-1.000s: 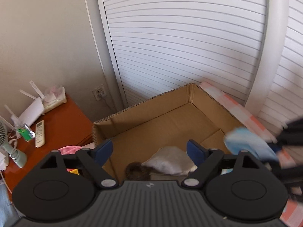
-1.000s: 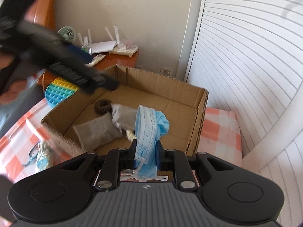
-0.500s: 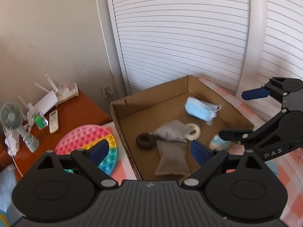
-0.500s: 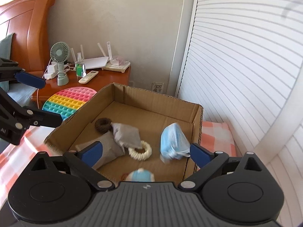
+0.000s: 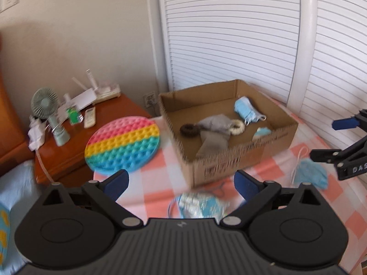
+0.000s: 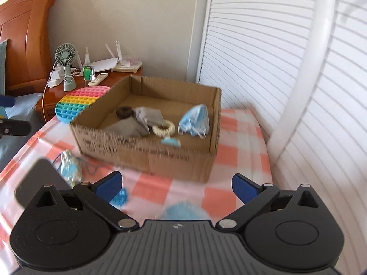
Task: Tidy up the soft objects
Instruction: 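Open both tools to drop sachet and mask into the box, then close left tool on blue-white sachet while right tool moves to second blue mask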
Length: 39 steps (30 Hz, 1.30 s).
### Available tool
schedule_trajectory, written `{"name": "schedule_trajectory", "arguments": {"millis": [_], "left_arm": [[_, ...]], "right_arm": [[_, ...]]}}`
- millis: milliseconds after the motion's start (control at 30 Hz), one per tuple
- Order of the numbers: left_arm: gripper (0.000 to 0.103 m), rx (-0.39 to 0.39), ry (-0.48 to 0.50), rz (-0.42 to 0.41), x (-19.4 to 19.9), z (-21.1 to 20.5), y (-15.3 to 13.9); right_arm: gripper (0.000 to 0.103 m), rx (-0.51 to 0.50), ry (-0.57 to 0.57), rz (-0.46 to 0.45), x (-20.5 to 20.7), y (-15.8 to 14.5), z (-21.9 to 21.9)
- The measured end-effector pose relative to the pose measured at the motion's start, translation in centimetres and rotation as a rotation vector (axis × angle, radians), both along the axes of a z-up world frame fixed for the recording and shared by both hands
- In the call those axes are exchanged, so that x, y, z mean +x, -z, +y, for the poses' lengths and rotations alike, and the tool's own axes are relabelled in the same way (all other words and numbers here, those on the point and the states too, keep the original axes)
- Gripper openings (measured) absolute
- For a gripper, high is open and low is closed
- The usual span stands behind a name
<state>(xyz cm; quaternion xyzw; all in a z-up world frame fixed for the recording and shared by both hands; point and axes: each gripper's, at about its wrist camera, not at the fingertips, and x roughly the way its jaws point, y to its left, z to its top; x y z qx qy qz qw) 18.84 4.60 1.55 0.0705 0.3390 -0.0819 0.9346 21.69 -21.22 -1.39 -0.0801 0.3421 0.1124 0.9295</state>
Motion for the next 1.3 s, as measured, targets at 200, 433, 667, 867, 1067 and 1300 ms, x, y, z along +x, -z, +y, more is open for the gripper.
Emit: {"name": "schedule_trajectory", "arguments": {"millis": [200,433,667,867,1067,1300], "left_arm": [[0.101,-0.019,-0.045,-0.014,-4.0,0.3,1.9],[0.101,-0.033,-0.056,0.016,-6.8,-0.6,4.1],[0.101,-0.039,-0.054,0.042,-7.4,-0.6,5.9],[0.101,-0.049,-0.071,0.071,-6.6,0.1,7.4],[0.101,-0.035,-0.082,0.094,-5.1,0.9,8.5],[0.101,-0.021,-0.063,0.11,-3.4,1.1,9.5]], "right_arm": [[0.103,-0.007,0.071,-0.019,-2.7,2.0,-1.4],[0.103,-0.059,0.124,-0.042,-4.6,5.0,-1.6],[0.103,-0.062,0.161,-0.008,-4.4,7.0,-2.4],[0.103,-0.126,0.188,0.018,-3.5,8.9,-2.4],[0.103,-0.12,0.178,0.031,-2.5,9.7,-2.2],[0.103,-0.081,0.184,0.032,-0.8,9.9,-2.3]]}}
